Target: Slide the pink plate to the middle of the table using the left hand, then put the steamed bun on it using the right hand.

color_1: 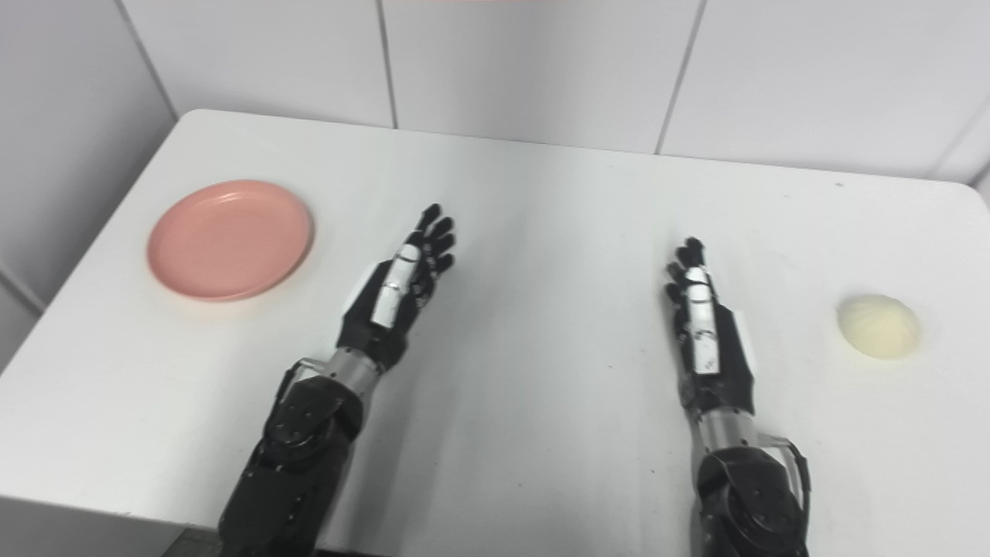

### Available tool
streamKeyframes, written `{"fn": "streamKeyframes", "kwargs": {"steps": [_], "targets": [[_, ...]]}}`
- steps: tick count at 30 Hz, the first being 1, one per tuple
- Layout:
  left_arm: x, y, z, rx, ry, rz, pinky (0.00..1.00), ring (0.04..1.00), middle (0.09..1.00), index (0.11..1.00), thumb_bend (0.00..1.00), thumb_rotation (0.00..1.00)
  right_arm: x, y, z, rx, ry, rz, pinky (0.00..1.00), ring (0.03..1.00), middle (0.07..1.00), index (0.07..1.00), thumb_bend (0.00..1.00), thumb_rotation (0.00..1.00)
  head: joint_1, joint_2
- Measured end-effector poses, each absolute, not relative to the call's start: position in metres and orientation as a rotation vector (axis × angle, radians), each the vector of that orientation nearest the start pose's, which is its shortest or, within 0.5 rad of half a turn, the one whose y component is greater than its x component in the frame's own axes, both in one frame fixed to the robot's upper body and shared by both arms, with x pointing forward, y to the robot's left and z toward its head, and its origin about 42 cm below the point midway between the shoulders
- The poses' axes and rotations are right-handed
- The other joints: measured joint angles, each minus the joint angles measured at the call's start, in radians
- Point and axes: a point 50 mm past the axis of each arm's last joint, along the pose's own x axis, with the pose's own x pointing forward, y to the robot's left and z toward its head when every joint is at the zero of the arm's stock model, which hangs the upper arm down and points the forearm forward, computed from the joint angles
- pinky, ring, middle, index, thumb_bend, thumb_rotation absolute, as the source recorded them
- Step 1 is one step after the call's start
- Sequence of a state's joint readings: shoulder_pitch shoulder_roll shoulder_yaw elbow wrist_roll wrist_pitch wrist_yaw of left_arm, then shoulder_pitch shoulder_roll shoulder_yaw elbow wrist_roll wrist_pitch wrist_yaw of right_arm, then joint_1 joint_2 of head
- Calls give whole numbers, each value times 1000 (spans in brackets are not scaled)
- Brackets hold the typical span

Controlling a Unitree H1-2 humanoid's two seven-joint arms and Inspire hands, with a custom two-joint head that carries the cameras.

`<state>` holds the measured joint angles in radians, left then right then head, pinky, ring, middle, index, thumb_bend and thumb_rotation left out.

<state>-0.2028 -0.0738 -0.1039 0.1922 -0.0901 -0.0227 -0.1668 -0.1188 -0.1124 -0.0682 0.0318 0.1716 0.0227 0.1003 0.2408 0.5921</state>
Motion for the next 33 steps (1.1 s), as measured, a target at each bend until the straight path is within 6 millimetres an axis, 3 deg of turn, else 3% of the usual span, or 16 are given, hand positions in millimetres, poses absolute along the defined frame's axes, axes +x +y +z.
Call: {"fn": "streamKeyframes", "kwargs": {"steps": [23, 33], "targets": [[341, 126, 112, -135, -41, -333, 1000, 1000, 1000, 1000, 415, 1000, 322, -253, 126, 60, -80, 65, 1000, 1000, 1000, 1000, 122, 1000, -5, 21], [327, 126, 122, -150, -54, -331, 998, 1000, 1000, 1000, 399, 1000, 322, -254, 127, 60, -84, 73, 1000, 1000, 1000, 1000, 111, 1000, 2, 29]]}}
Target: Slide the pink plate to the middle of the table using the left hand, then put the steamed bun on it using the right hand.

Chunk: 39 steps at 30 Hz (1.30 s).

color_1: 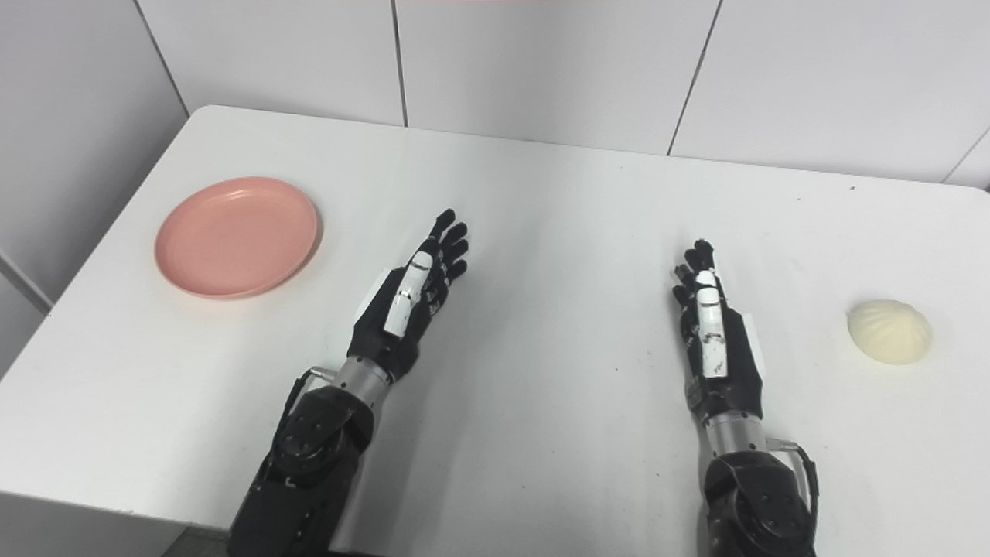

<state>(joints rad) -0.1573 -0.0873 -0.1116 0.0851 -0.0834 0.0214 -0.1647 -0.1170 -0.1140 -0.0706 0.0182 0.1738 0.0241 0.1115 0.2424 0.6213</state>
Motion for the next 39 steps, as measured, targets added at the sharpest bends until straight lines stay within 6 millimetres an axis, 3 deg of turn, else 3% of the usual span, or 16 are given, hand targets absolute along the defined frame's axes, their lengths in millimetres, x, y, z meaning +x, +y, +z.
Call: {"fn": "streamKeyframes", "kwargs": {"steps": [11, 21, 26, 33, 39], "targets": [[337, 133, 149, -107, -96, -299, 987, 981, 988, 1000, 421, 1000, 322, -256, 128, 57, -84, 81, 1000, 1000, 1000, 1000, 120, 1000, 14, 5], [355, 149, 204, -116, -263, -225, 976, 967, 972, 990, 506, 1000, 323, -261, 129, 62, -85, 95, 1000, 1000, 1000, 1000, 144, 1000, 32, 8], [356, 165, 220, -114, -299, -167, 999, 960, 965, 978, 503, 1000, 323, -263, 128, 90, -70, 92, 1000, 1000, 1000, 1000, 141, 1000, 54, 11], [361, 196, 259, -138, -429, -70, 995, 969, 975, 982, 474, 1000, 324, -265, 128, 84, -66, 93, 1000, 1000, 1000, 1000, 124, 1000, 66, 11], [364, 231, 268, -146, -467, 43, 975, 969, 974, 993, 474, 1000, 326, -269, 129, 95, -69, 97, 1000, 1000, 1000, 1000, 127, 1000, 86, 6]]}}
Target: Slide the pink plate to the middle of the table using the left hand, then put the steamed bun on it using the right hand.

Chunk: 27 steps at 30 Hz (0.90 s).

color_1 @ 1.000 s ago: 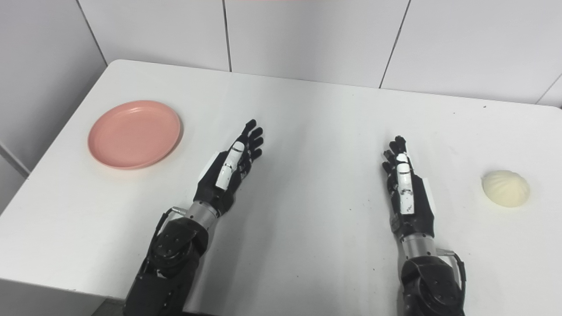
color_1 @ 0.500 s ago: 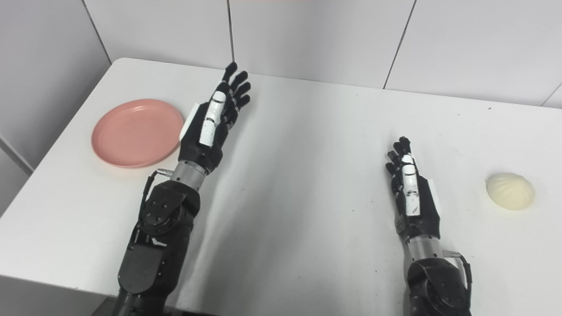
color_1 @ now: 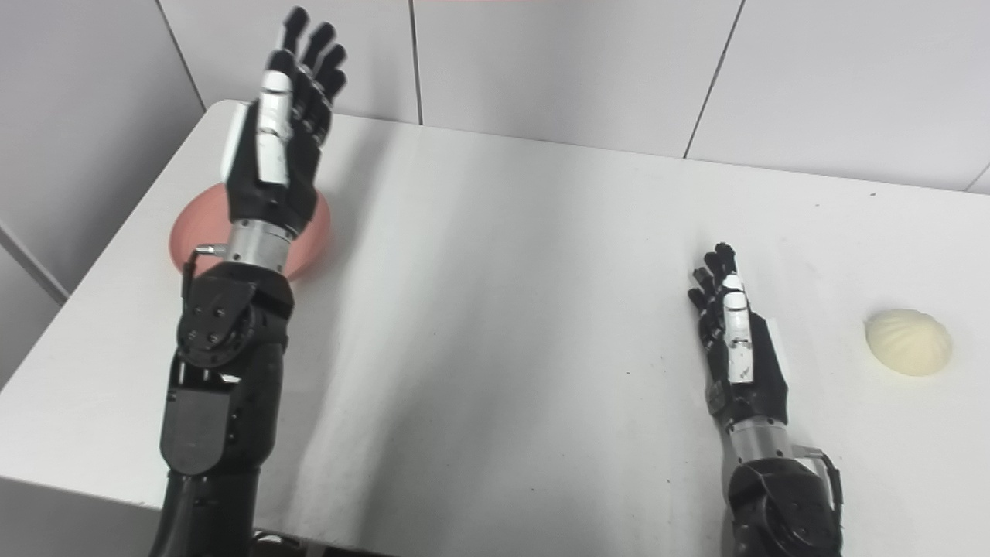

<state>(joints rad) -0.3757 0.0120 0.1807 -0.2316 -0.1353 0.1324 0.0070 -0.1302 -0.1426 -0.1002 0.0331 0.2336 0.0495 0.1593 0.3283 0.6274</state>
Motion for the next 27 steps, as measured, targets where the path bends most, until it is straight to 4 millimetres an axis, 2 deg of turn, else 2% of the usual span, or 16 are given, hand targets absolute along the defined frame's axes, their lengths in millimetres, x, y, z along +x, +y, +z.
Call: {"fn": "streamKeyframes", "kwargs": {"steps": [7, 16, 27], "targets": [[360, 276, 272, -159, -501, 165, 1000, 990, 993, 1000, 481, 1000, 326, -270, 129, 94, -66, 95, 1000, 1000, 1000, 1000, 124, 1000, 6, -5], [354, 320, 277, -176, -536, 267, 1000, 995, 994, 1000, 480, 1000, 326, -270, 129, 82, -66, 95, 1000, 1000, 1000, 1000, 122, 1000, 11, -3], [356, 366, 257, -222, -494, 351, 1000, 998, 999, 1000, 482, 1000, 325, -270, 130, 85, -65, 93, 1000, 1000, 1000, 1000, 125, 1000, 21, -6]]}}
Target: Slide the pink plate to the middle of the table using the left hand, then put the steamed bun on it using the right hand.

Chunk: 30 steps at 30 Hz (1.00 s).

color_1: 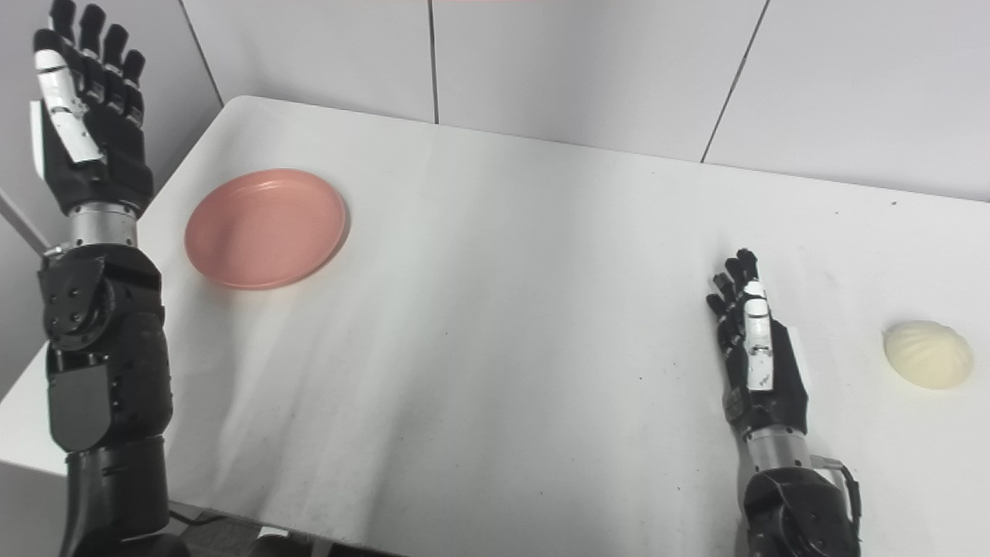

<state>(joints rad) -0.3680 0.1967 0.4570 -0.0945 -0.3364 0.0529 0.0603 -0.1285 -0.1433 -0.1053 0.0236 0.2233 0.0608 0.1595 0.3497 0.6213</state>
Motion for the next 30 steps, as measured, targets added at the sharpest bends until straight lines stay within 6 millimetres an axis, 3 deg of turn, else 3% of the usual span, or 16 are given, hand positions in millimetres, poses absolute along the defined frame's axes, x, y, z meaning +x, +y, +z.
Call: {"fn": "streamKeyframes", "kwargs": {"steps": [9, 30], "targets": [[355, 396, 233, -263, -424, 416, 1000, 1000, 1000, 1000, 452, 1000, 325, -271, 130, 87, -65, 91, 1000, 1000, 1000, 1000, 112, 1000, 8, 2], [363, 416, 190, -323, -281, 471, 1000, 1000, 996, 1000, 479, 1000, 324, -270, 131, 70, -65, 89, 1000, 1000, 1000, 1000, 118, 1000, 14, 5]]}}
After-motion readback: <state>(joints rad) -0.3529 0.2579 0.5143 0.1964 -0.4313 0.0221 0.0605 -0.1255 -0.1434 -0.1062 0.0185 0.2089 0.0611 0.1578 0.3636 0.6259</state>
